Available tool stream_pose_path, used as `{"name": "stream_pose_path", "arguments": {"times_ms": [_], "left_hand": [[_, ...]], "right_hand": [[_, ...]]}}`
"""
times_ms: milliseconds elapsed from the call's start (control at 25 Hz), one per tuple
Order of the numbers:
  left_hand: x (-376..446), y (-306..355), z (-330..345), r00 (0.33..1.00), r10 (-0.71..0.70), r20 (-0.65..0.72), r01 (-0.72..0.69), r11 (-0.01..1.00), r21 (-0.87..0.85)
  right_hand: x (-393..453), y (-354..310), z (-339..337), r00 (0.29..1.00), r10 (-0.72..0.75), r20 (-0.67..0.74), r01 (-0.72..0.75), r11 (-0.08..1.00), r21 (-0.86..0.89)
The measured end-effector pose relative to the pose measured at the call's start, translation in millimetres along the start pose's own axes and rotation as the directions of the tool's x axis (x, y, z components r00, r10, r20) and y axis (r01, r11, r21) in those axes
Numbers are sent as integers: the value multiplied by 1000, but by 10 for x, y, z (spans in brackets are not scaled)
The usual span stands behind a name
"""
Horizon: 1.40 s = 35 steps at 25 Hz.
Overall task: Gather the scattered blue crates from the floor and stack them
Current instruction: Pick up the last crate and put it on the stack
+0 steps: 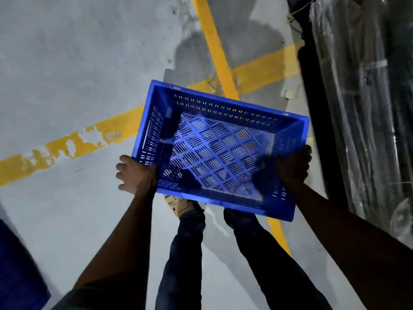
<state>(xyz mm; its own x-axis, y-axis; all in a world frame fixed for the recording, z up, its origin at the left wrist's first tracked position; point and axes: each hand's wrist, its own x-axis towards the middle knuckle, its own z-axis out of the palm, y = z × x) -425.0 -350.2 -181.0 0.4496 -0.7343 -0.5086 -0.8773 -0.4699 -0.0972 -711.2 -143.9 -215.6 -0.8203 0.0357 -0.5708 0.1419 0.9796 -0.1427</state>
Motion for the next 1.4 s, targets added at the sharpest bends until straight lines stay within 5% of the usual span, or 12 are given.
{"name": "stream_pose_path", "arguments": {"times_ms": [320, 520, 720, 1040, 1240, 1400], "left_hand": [[230, 365, 123, 976, 216, 39, -215, 976, -36], [594, 326, -41, 975, 122, 187, -87, 980, -181], [337, -27, -420, 993, -68, 96, 86, 975, -204], [-534, -963, -2018, 965, -257, 52, 256, 878, -404], [-1313, -1878, -3176, 972, -235, 9, 200, 807, -556], [-1821, -2747, -3641, 927, -376, 4, 272, 662, -698]], "right_hand": [[164, 346, 66, 990, 121, 74, -127, 989, 82], [161, 296, 60, 994, 96, 49, -102, 983, 151], [-193, 60, -187, 997, 21, 73, -33, 984, 173], [-1480, -871, -1491, 965, -251, 73, 235, 955, 184], [-2533, -1190, -2527, 836, -537, 113, 508, 835, 212], [-3338, -1280, -2885, 664, -731, 157, 706, 682, 191]]}}
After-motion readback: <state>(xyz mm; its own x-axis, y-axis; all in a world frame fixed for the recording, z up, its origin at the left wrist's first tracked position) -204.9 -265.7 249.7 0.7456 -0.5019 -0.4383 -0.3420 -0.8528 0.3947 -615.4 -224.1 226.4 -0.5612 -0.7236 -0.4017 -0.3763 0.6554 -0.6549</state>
